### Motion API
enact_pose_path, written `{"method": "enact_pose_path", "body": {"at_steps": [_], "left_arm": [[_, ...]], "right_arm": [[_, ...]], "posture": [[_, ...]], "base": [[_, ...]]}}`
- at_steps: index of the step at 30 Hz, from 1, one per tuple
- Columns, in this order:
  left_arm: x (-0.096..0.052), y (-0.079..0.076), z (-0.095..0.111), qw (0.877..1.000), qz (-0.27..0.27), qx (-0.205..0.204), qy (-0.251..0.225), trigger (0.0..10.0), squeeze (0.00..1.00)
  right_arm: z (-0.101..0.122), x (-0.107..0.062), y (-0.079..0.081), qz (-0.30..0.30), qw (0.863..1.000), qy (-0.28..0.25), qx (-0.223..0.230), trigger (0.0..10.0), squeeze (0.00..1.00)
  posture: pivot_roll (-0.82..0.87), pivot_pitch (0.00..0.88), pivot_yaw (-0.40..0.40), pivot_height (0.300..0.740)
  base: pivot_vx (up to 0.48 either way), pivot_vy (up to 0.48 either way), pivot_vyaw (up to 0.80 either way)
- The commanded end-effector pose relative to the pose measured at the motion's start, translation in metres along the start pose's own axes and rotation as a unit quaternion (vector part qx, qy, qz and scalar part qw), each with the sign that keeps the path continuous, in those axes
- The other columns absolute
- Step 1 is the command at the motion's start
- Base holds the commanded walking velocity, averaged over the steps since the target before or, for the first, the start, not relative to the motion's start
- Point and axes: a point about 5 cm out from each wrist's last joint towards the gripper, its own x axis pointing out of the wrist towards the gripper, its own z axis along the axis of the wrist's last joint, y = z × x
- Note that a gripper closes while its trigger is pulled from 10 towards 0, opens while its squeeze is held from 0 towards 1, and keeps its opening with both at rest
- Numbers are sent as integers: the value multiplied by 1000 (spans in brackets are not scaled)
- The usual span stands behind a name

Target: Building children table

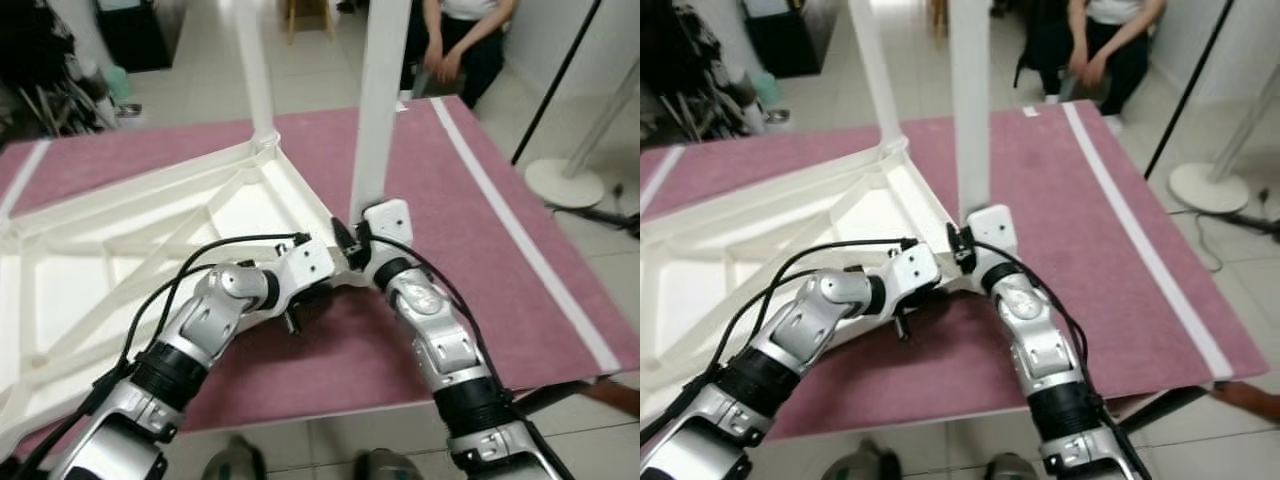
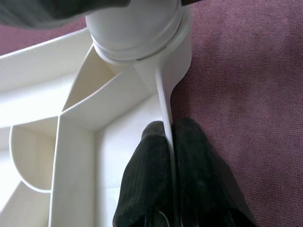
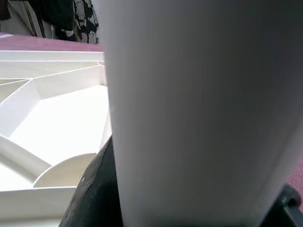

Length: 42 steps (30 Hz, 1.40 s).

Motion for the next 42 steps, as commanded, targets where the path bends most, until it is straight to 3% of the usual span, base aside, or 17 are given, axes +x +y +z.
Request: {"method": "enact_pose_path", "body": {"at_steps": [1, 42], "left_arm": [[-2, 11, 11, 995, 96, 26, -31, 10000, 0], [-2, 11, 11, 995, 96, 26, -31, 10000, 0]], "right_arm": [[-3, 2, 4, 9, 1000, 17, -18, 10000, 0], [-3, 2, 4, 9, 1000, 17, -18, 10000, 0]], "posture": [[1, 0, 141, 740], [1, 0, 141, 740]], "base": [[0, 0, 0], [0, 0, 0]]}}
